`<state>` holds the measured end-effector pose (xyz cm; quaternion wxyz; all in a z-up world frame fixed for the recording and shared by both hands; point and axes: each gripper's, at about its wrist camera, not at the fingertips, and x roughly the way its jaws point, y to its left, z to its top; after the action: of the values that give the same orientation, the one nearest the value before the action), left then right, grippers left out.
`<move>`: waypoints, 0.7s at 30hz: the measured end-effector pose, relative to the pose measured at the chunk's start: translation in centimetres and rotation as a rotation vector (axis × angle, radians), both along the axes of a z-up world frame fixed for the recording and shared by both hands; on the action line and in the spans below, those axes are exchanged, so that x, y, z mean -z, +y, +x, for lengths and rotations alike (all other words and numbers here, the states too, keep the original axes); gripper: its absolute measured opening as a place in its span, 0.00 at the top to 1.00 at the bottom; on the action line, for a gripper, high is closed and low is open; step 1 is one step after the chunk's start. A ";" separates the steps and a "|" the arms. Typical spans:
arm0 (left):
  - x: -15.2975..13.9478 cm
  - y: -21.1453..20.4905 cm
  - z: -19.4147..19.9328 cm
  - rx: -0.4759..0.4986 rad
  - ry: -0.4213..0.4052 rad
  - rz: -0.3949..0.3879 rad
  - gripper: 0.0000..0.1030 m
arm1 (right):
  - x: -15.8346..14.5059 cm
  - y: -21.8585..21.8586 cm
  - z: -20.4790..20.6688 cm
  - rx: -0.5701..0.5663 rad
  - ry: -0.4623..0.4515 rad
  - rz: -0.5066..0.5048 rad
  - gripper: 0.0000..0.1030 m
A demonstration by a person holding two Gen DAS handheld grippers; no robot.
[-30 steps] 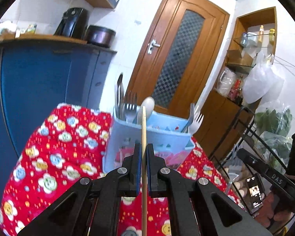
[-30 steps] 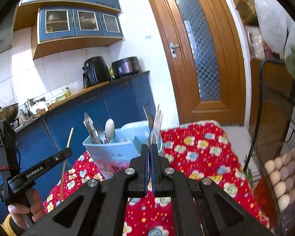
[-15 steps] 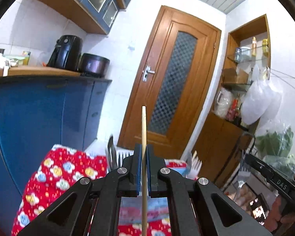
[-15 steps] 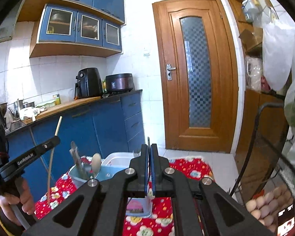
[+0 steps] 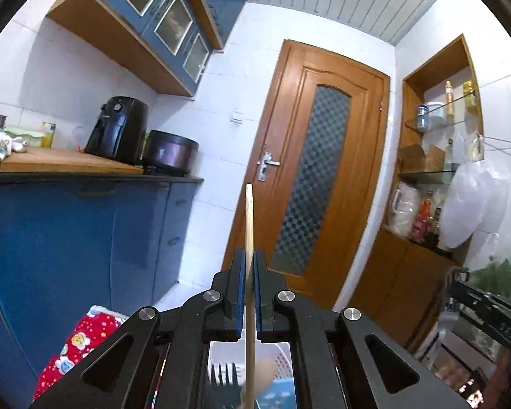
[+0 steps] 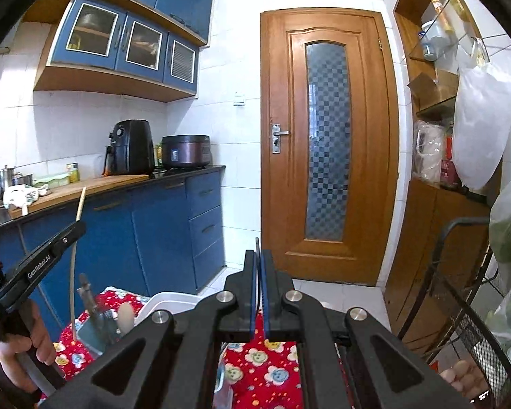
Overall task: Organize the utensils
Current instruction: 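Lift the chopstick with the left tool over the holder while the right tool carries the fork there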
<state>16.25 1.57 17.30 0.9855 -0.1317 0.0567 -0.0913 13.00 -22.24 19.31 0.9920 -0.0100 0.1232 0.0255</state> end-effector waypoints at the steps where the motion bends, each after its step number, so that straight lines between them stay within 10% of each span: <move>1: 0.2 0.1 0.4 -0.010 -0.005 -0.002 0.96 | 0.0 0.0 0.3 0.006 -0.003 -0.004 0.96; 21: 4.5 -1.0 2.0 -0.081 -0.043 0.077 0.96 | 3.9 3.9 4.0 0.023 0.006 -0.139 0.96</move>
<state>18.27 0.62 12.76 0.9936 -0.0939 0.0335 -0.0521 16.99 -18.33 15.43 0.9888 -0.0773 0.1277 0.0054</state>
